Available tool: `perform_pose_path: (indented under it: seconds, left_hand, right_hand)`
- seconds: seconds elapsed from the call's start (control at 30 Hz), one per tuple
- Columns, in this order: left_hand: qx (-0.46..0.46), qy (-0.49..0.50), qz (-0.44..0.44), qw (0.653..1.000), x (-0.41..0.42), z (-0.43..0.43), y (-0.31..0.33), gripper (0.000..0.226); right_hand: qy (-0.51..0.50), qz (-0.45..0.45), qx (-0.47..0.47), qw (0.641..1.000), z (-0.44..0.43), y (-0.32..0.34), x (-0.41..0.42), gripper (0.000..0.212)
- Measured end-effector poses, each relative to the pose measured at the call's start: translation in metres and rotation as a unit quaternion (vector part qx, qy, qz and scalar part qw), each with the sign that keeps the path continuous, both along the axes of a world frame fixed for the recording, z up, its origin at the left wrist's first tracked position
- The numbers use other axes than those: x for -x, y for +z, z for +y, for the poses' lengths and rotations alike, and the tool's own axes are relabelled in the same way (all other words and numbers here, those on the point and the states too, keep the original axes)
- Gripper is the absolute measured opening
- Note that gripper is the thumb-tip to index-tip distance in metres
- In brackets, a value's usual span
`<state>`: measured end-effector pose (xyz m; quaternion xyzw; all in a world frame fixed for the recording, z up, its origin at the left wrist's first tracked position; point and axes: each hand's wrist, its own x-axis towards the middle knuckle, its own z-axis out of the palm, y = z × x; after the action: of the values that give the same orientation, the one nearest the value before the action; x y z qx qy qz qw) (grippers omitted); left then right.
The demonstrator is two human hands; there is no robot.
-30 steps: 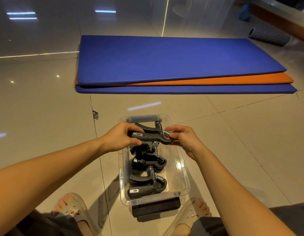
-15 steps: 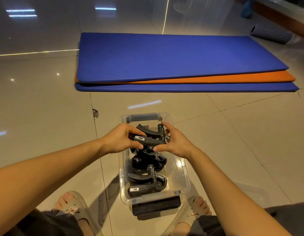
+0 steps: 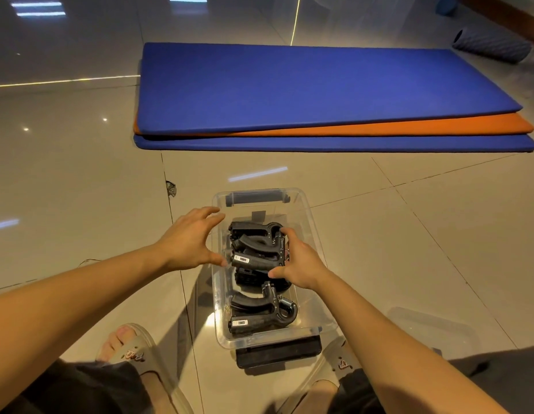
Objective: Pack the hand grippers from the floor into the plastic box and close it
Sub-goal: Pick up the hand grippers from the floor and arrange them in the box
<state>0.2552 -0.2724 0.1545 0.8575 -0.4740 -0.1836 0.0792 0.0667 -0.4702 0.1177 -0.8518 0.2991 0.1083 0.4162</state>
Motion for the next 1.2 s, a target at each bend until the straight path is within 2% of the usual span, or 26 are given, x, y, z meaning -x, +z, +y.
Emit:
perform_pose_path:
  seconds: [0.13, 0.23, 0.4, 0.63, 0.8, 0.97, 1.2]
  left_hand:
    - [-0.045, -0.033, 0.029, 0.998, -0.002, 0.006, -0.012, 0.138]
    - [-0.066, -0.049, 0.046, 0.996, -0.005, 0.007, -0.014, 0.146]
    - [-0.050, -0.051, 0.059, 0.996, -0.003, 0.006, -0.015, 0.145]
    - [-0.041, -0.047, 0.069, 0.996, -0.002, 0.006, -0.013, 0.146]
    - [-0.037, -0.044, 0.074, 0.996, -0.001, 0.006, -0.012, 0.146]
    - [-0.039, -0.042, 0.073, 0.996, 0.000, 0.006, -0.009, 0.145]
    - [-0.047, -0.041, 0.073, 0.995, 0.001, 0.005, -0.005, 0.143]
  right_hand:
    - [-0.001, 0.033, 0.030, 0.999, 0.005, -0.018, 0.002, 0.108]
    - [0.012, 0.035, 0.058, 0.998, 0.007, -0.026, 0.000, 0.105]
    - [0.031, 0.037, 0.083, 0.995, 0.009, -0.032, -0.003, 0.103]
    - [0.051, 0.045, 0.123, 0.990, 0.008, -0.039, -0.003, 0.082]
    - [0.072, 0.061, 0.130, 0.987, 0.008, -0.038, -0.002, 0.082]
    - [0.075, 0.086, 0.129, 0.985, 0.010, -0.036, -0.003, 0.091]
    - [0.071, 0.089, 0.126, 0.985, 0.009, -0.035, -0.002, 0.080]
